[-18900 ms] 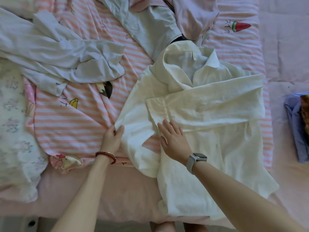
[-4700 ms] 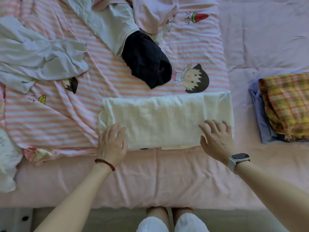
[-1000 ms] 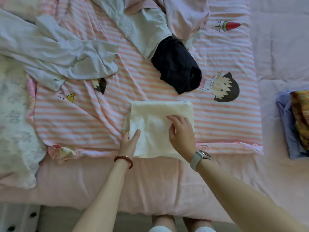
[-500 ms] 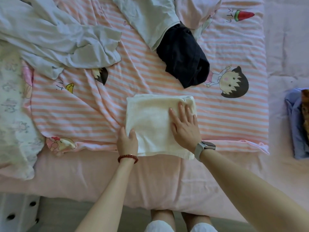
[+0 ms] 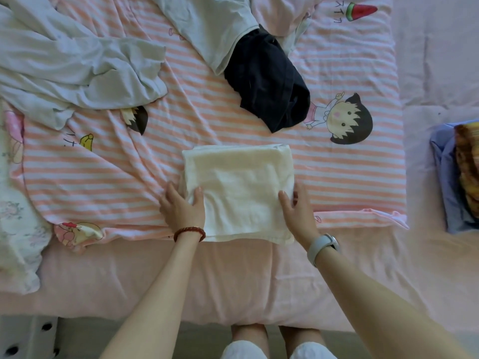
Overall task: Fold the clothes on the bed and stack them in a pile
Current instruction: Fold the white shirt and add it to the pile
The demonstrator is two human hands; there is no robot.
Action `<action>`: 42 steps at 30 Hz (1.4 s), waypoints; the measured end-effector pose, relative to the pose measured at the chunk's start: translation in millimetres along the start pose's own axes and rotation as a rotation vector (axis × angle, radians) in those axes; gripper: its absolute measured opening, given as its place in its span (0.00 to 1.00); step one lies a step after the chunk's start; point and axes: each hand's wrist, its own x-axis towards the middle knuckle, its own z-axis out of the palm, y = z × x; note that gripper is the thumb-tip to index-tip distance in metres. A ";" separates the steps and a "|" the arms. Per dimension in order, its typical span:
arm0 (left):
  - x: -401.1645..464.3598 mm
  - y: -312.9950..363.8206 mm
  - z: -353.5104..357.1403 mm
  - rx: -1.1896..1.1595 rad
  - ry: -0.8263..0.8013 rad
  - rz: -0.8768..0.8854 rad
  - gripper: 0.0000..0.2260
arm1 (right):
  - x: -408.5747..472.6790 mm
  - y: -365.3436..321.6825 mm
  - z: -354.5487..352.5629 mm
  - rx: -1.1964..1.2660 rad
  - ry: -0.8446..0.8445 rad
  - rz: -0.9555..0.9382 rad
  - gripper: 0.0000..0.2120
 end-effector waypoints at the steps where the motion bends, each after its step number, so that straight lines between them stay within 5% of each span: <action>1: 1.6 0.3 -0.9 -0.061 -0.036 0.014 0.29 | 0.5 0.4 -0.8 0.047 -0.018 0.021 0.10; 9: 0.6 7.3 -4.1 0.288 -0.051 0.146 0.17 | 5.3 -8.1 -0.4 0.159 -0.005 0.070 0.09; 11: -2.2 8.4 -3.3 0.162 -0.097 0.193 0.14 | 2.3 -6.6 -1.9 0.178 -0.002 0.086 0.09; 17: 0.2 11.4 -7.1 -0.328 -0.307 -0.034 0.10 | -5.4 -4.3 -10.7 0.240 0.020 0.066 0.07; 25: -70.3 8.4 -18.3 -0.353 -0.299 0.097 0.10 | -54.8 16.1 -54.4 0.315 0.001 0.095 0.11; 32: -166.9 50.7 3.1 -0.334 -0.366 0.169 0.05 | -103.7 44.0 -151.5 0.326 0.146 0.116 0.14; 42: -309.5 203.4 116.5 -0.391 -0.422 0.300 0.03 | -81.6 90.9 -381.4 0.349 0.294 -0.020 0.12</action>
